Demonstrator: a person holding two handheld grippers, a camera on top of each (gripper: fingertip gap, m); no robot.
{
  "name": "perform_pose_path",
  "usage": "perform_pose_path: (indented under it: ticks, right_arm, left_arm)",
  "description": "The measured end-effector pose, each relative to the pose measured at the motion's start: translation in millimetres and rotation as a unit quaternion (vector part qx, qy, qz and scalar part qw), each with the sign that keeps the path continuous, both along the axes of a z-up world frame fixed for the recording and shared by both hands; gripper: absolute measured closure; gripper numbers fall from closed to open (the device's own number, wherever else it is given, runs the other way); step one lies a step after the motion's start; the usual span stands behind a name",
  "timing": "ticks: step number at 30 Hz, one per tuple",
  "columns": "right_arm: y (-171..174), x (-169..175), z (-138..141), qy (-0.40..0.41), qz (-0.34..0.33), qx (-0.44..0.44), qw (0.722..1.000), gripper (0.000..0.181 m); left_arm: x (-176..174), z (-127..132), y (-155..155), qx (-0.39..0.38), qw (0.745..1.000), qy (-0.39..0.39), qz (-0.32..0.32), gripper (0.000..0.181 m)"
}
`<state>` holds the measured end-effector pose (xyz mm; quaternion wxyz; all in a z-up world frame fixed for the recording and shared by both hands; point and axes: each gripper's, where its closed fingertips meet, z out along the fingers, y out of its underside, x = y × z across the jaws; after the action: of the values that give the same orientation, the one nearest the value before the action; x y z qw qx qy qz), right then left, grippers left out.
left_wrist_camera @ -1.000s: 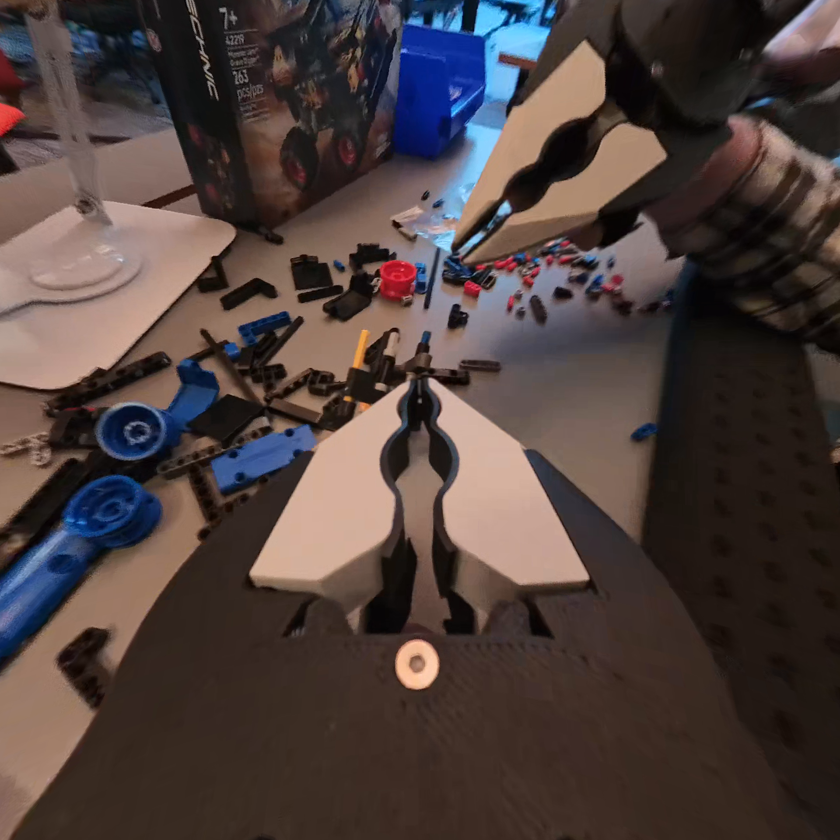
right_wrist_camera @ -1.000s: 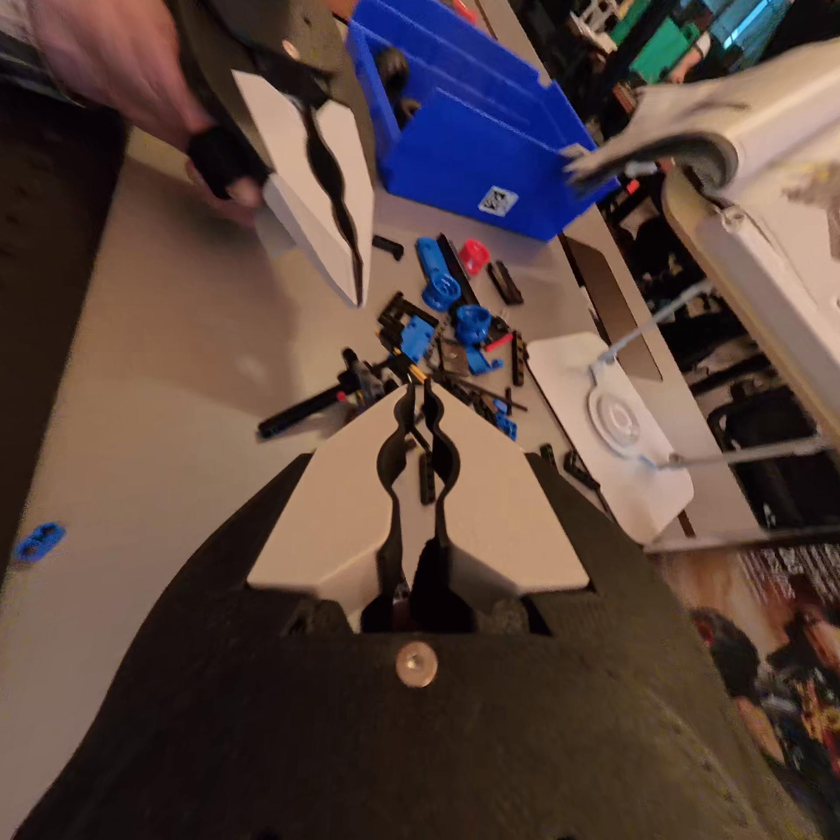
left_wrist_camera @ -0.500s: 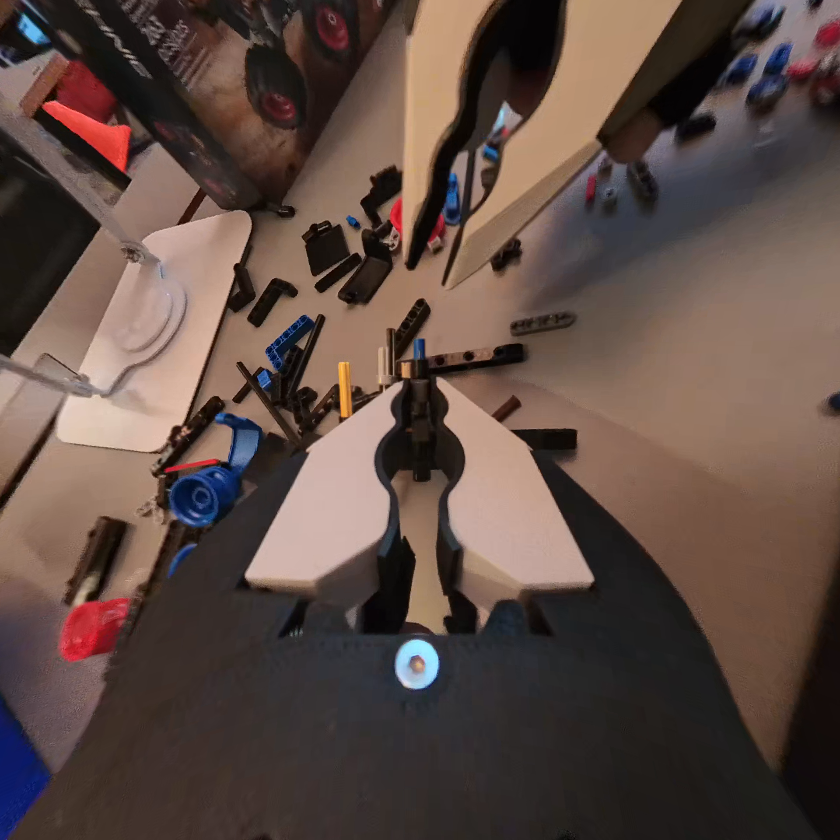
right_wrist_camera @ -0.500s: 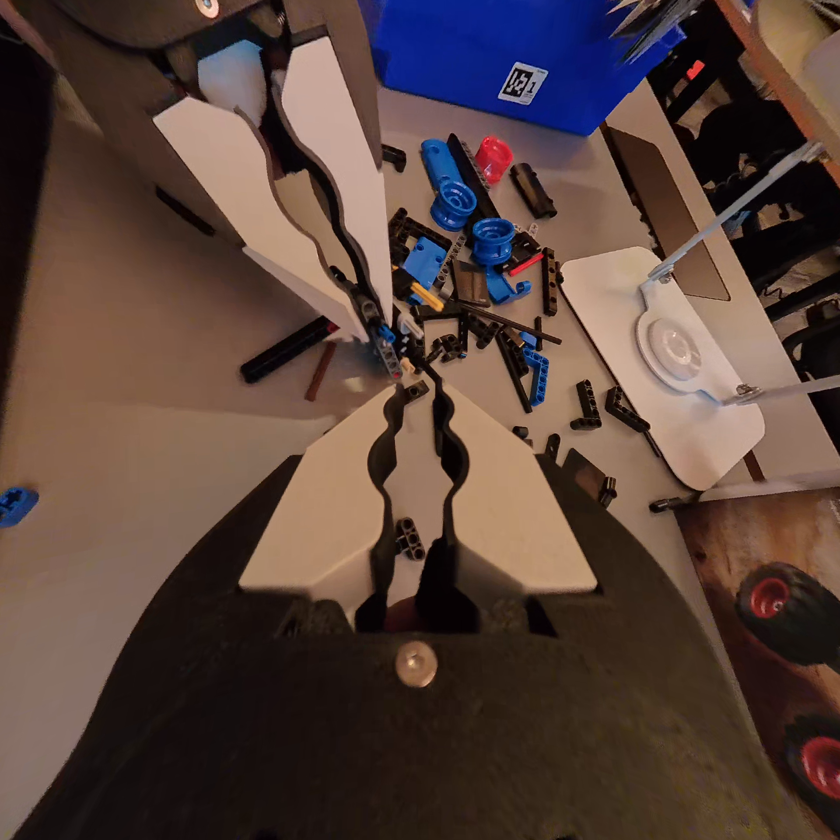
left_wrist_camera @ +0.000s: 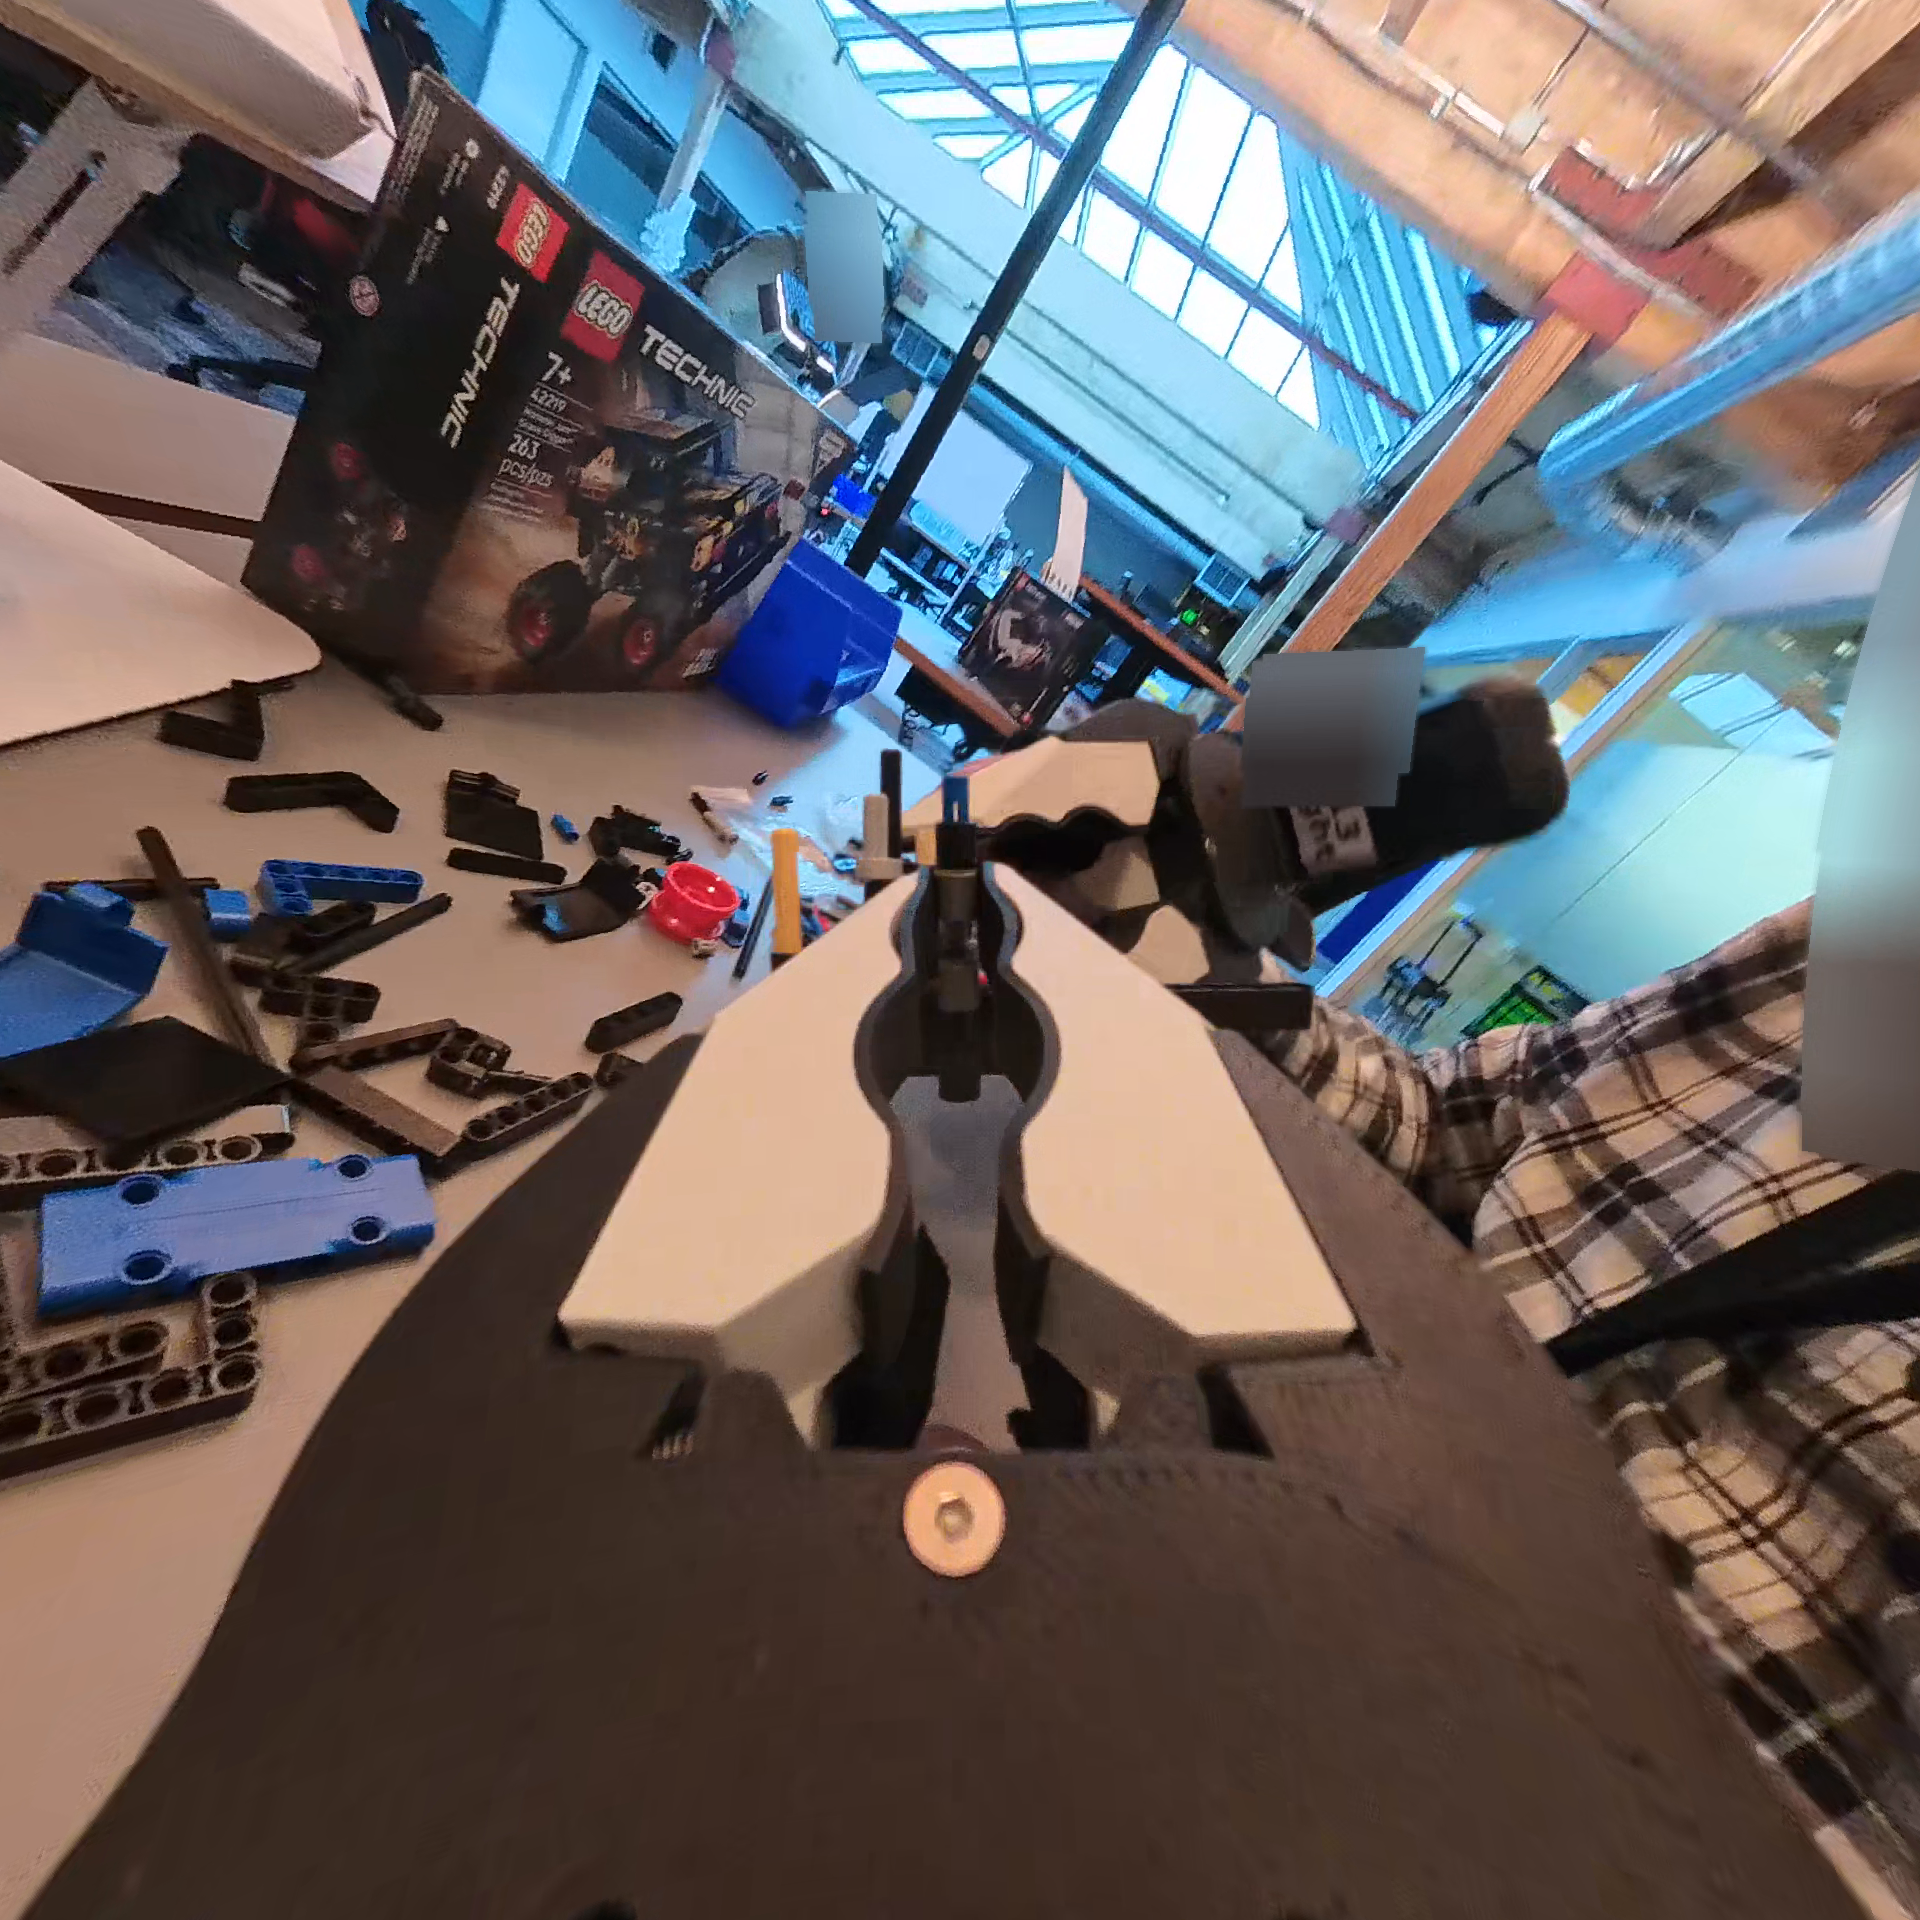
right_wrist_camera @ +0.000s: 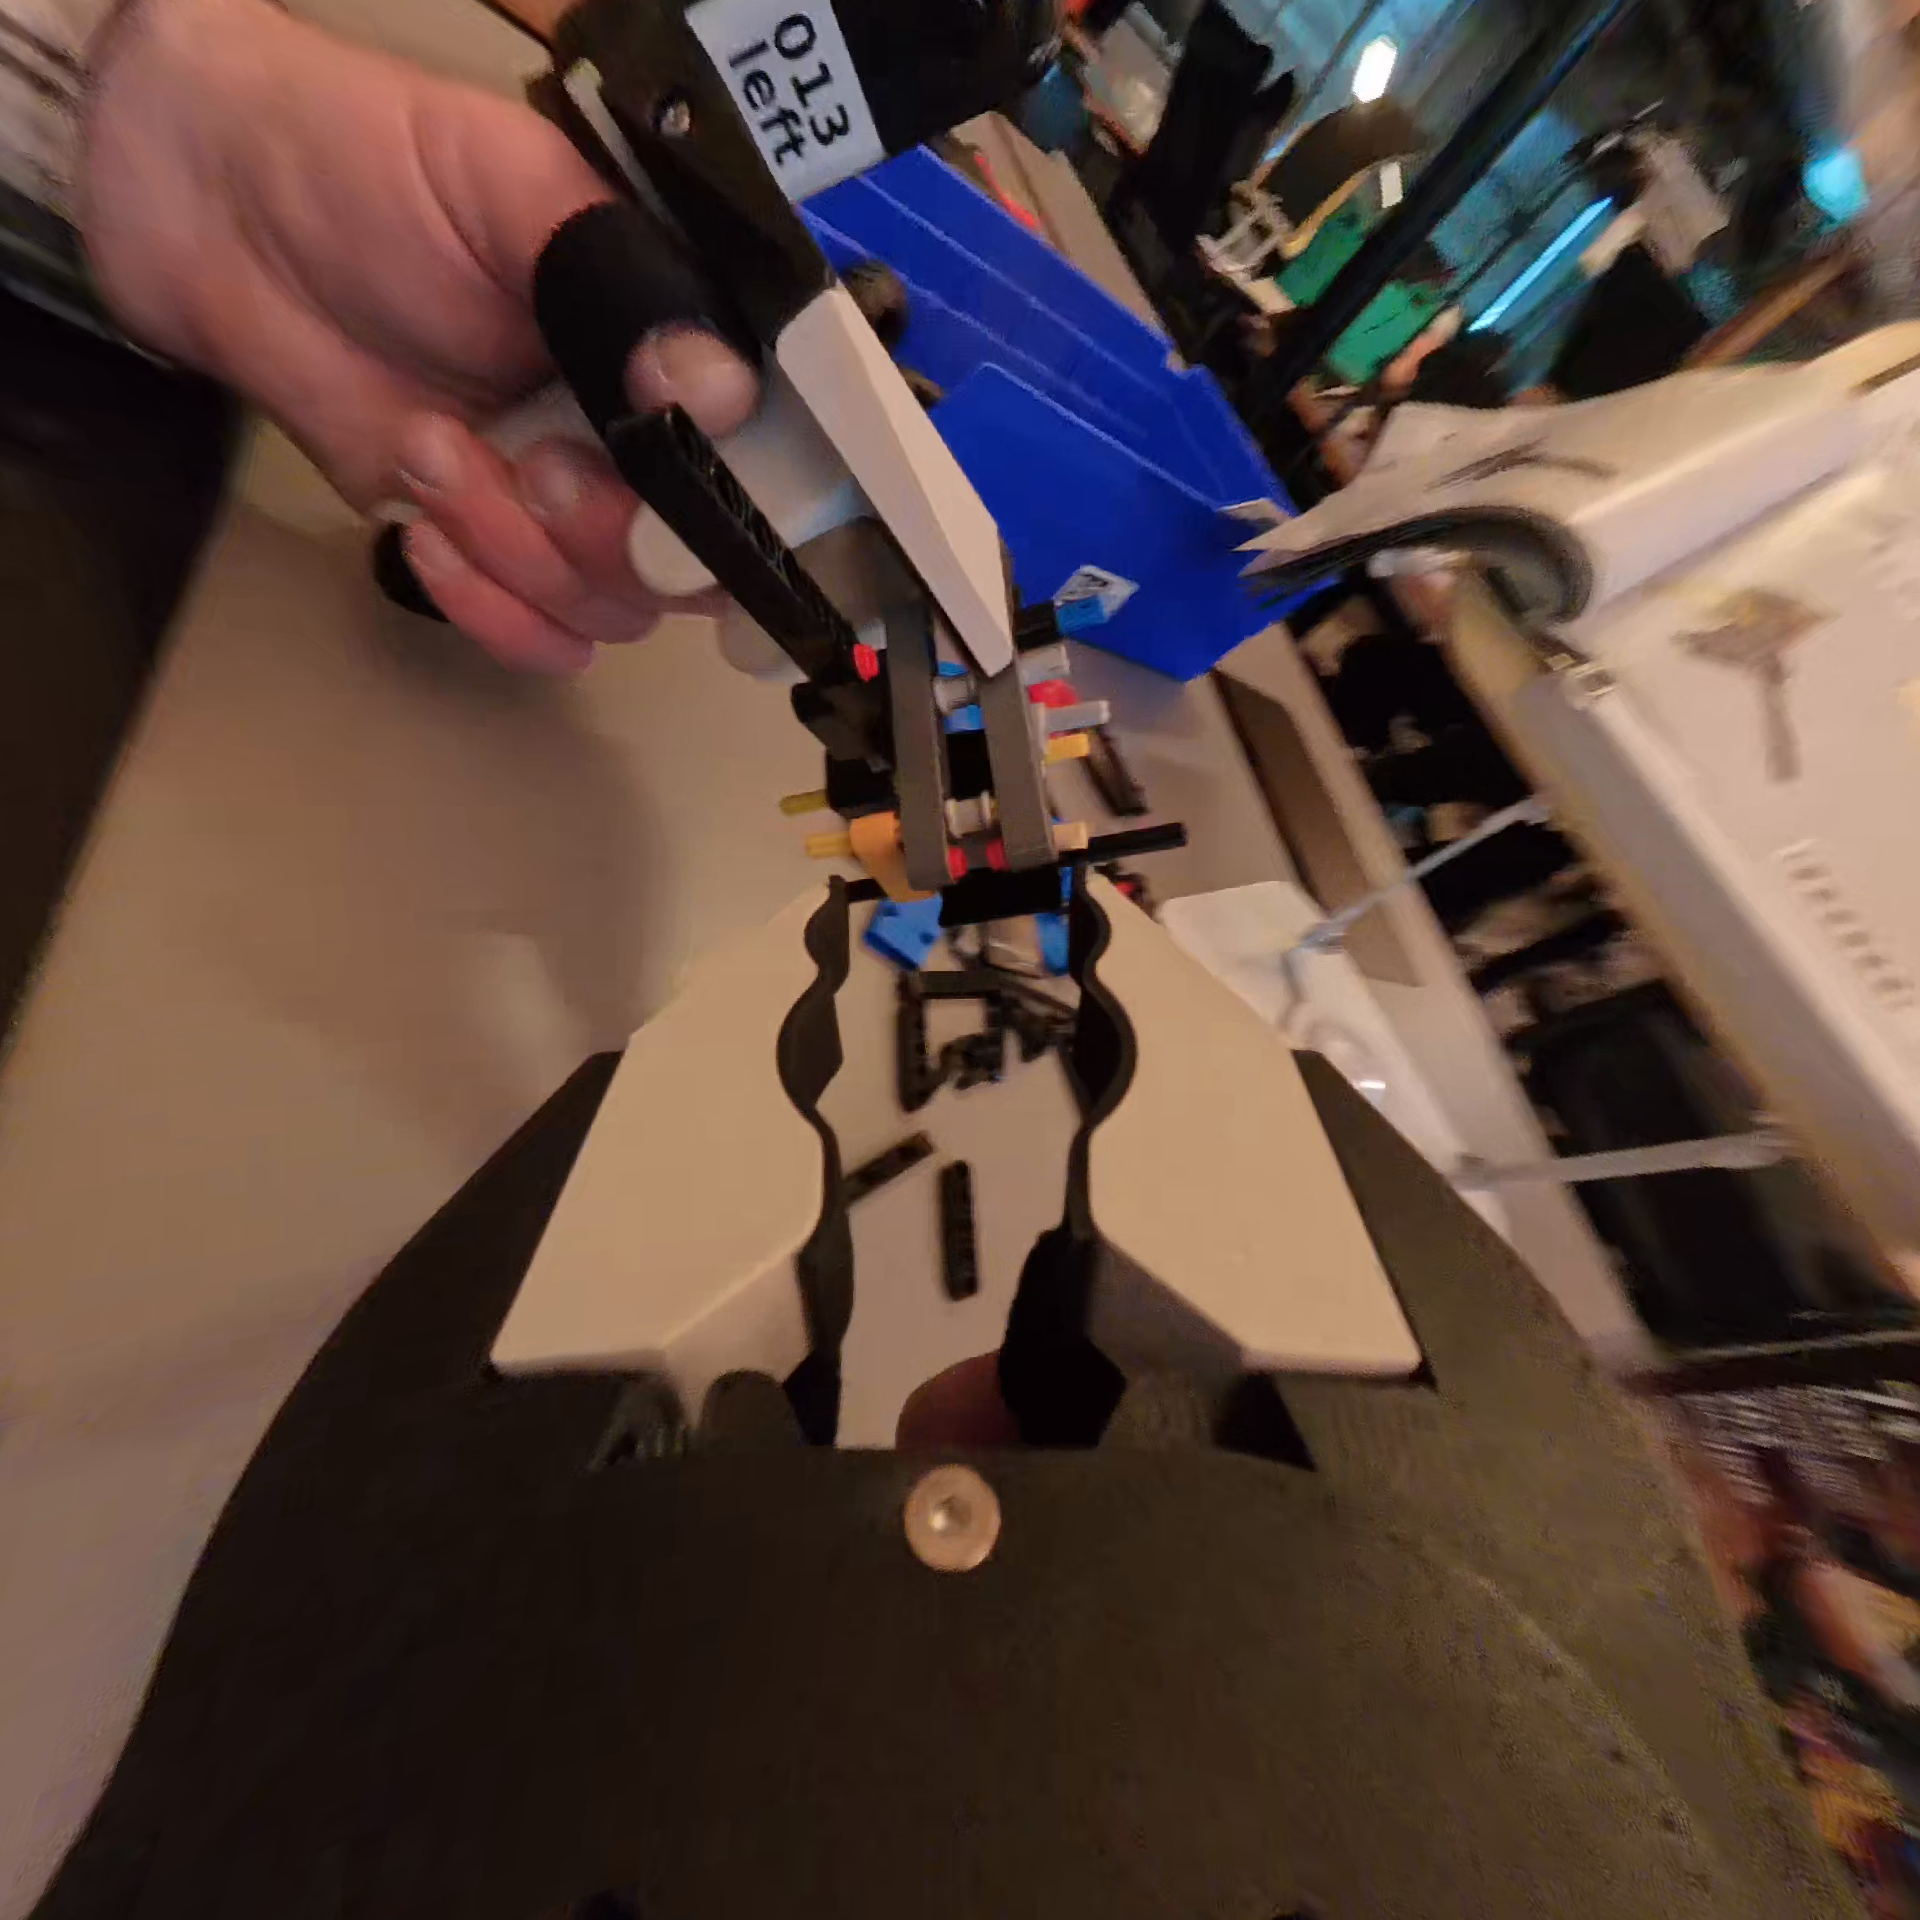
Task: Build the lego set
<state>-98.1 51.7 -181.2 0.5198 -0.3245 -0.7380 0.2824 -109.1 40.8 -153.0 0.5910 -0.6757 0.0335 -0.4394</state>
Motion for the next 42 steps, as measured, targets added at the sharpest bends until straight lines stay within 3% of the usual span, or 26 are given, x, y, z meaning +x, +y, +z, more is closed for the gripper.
perform_pose_path:
  ticks: [3, 6, 15, 19, 34, 42]
  right_arm:
    - [3.7, -1.7, 3.7, 0.016, -0.023, 0.068, 0.997, 0.157]
    - [3.3, -3.4, 6.7, 0.027, -0.035, 0.097, 0.994, 0.161]
    - [3.4, -4.4, 7.0, 0.024, -0.050, 0.123, 0.991, 0.150]
    - [3.5, -2.1, 14.3, 0.038, -0.048, 0.116, 0.991, 0.151]
    - [-0.8, -4.4, -0.4, 0.002, -0.036, 0.106, 0.994, 0.161]
    - [-0.8, -2.3, 8.4, 0.024, -0.020, 0.076, 0.997, 0.161]
  left_arm:
    - [-2.9, 1.0, -0.1, -0.007, 1.000, -0.024, 0.005, 0.178]
    - [-4.7, 3.7, -0.6, -0.007, 0.999, -0.050, 0.007, 0.177]
    - [-7.6, 3.9, 0.1, -0.003, 0.998, -0.053, 0.021, 0.178]
    - [-11.7, 0.3, 1.8, -0.010, 0.998, -0.057, 0.030, 0.178]
    - [-7.6, -9.0, 4.7, -0.030, 0.997, -0.068, 0.024, 0.177]
    - [-16.8, 1.2, 2.9, 0.001, 0.998, -0.052, 0.041, 0.175]
